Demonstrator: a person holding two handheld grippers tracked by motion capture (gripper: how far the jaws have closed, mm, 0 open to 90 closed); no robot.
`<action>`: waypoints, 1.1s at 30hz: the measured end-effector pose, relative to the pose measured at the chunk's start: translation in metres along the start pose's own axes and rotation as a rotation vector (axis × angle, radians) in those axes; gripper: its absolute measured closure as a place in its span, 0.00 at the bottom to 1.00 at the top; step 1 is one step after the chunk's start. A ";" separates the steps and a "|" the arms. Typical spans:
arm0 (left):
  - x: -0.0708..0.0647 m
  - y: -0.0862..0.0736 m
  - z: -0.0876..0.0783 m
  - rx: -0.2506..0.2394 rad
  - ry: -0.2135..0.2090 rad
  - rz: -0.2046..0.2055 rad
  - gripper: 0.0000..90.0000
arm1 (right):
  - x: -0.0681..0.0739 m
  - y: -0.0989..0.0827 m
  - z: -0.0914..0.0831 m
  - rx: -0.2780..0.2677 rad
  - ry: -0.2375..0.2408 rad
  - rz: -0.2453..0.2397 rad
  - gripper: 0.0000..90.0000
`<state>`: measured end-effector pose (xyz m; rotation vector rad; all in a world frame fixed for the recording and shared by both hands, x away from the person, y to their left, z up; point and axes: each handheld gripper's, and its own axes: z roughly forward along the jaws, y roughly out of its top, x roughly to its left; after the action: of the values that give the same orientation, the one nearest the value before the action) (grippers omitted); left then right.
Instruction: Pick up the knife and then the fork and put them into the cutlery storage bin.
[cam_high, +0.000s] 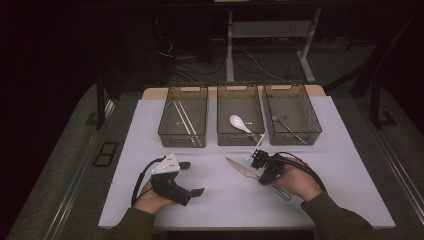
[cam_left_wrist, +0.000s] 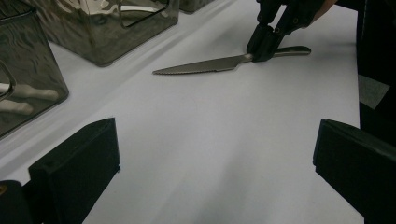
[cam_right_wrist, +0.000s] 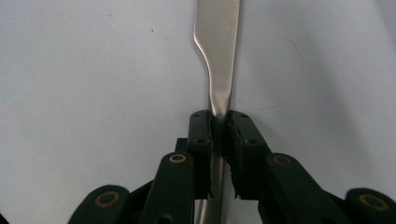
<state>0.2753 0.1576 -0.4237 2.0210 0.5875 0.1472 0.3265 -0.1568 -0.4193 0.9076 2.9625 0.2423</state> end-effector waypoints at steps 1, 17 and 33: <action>0.000 0.000 0.000 0.000 0.000 0.000 0.00 | 0.000 0.000 0.000 0.002 0.001 -0.001 0.88; 0.001 0.000 -0.001 0.002 0.002 0.000 0.00 | -0.011 -0.006 -0.005 -0.006 0.048 -0.027 0.88; 0.001 0.000 -0.001 0.001 0.003 0.001 0.00 | -0.028 -0.020 -0.023 -0.059 0.043 0.008 0.89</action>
<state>0.2758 0.1586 -0.4233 2.0219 0.5889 0.1505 0.3369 -0.1924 -0.3998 0.9188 2.9732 0.3520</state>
